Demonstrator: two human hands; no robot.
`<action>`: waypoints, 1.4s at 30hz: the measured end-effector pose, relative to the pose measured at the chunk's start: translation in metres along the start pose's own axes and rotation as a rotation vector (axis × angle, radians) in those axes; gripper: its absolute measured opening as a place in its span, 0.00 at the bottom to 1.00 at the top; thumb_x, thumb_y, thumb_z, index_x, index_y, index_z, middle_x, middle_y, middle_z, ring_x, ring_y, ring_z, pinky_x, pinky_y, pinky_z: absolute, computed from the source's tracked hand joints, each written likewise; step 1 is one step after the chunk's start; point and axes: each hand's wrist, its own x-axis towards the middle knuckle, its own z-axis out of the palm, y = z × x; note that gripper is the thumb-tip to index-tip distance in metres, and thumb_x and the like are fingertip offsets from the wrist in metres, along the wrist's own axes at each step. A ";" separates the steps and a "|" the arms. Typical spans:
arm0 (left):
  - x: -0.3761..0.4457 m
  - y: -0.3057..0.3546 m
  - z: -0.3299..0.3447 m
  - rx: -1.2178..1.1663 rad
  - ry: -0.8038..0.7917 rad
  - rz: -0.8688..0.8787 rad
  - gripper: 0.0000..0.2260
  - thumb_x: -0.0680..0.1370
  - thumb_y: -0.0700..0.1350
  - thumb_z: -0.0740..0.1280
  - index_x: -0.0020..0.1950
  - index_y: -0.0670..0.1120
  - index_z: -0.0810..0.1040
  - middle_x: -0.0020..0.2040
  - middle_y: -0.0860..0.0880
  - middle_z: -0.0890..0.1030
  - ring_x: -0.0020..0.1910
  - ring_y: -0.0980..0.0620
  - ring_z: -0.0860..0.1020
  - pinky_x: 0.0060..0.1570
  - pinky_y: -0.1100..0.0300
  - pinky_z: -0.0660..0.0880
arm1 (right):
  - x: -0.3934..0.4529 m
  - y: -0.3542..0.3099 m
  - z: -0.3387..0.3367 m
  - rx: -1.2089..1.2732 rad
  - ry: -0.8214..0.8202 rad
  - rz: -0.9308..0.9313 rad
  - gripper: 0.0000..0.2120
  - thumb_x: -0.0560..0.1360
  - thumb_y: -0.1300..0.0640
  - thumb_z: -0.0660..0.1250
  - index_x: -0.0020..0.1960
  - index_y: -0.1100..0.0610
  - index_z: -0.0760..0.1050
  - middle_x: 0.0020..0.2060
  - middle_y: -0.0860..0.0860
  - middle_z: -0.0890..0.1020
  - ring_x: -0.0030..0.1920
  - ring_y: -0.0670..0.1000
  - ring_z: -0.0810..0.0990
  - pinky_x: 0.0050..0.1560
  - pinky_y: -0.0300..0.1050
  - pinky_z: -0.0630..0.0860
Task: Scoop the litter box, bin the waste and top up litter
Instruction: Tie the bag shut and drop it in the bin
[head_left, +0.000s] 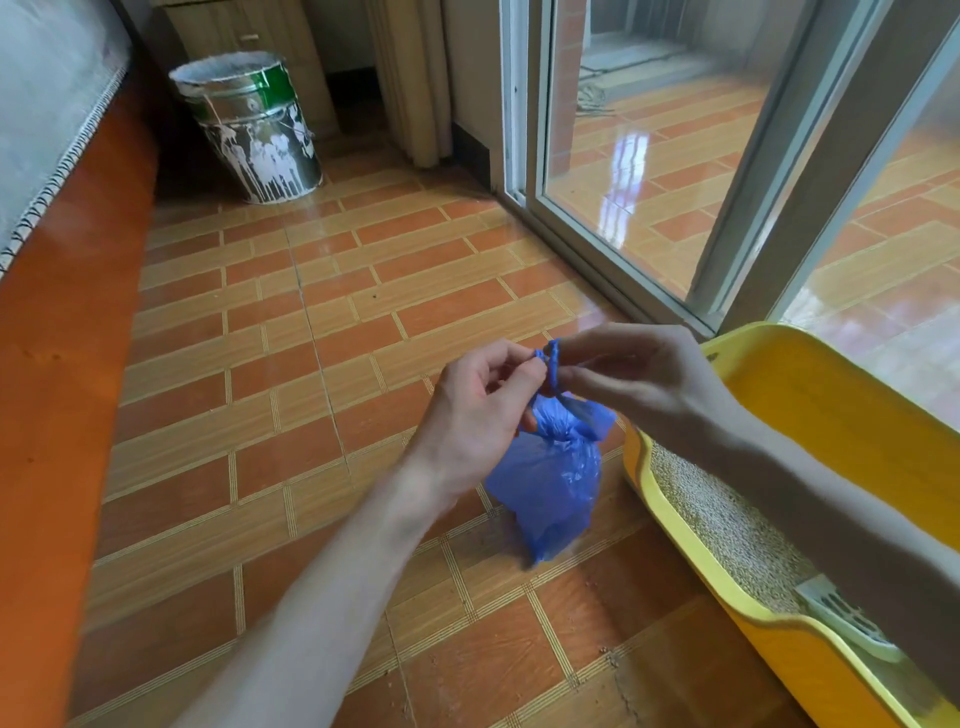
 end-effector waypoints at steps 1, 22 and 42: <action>0.000 0.000 0.001 0.006 -0.001 0.017 0.08 0.84 0.42 0.66 0.49 0.42 0.82 0.34 0.53 0.82 0.33 0.54 0.77 0.36 0.65 0.73 | 0.002 0.003 0.003 -0.041 0.002 -0.027 0.09 0.76 0.62 0.74 0.56 0.58 0.84 0.48 0.52 0.88 0.51 0.52 0.86 0.57 0.49 0.81; 0.017 0.092 0.001 0.097 0.126 -0.090 0.09 0.87 0.46 0.61 0.51 0.43 0.76 0.35 0.55 0.77 0.34 0.58 0.72 0.36 0.65 0.70 | 0.076 -0.078 -0.036 -0.417 -0.450 0.124 0.13 0.78 0.51 0.60 0.58 0.50 0.78 0.54 0.42 0.82 0.56 0.43 0.79 0.61 0.47 0.73; -0.007 0.503 -0.125 0.066 0.057 -0.305 0.09 0.84 0.44 0.67 0.45 0.49 0.79 0.36 0.52 0.77 0.34 0.55 0.72 0.39 0.58 0.70 | 0.133 -0.480 -0.074 -0.467 -0.273 0.146 0.12 0.74 0.42 0.65 0.53 0.47 0.76 0.46 0.42 0.81 0.47 0.48 0.81 0.46 0.54 0.78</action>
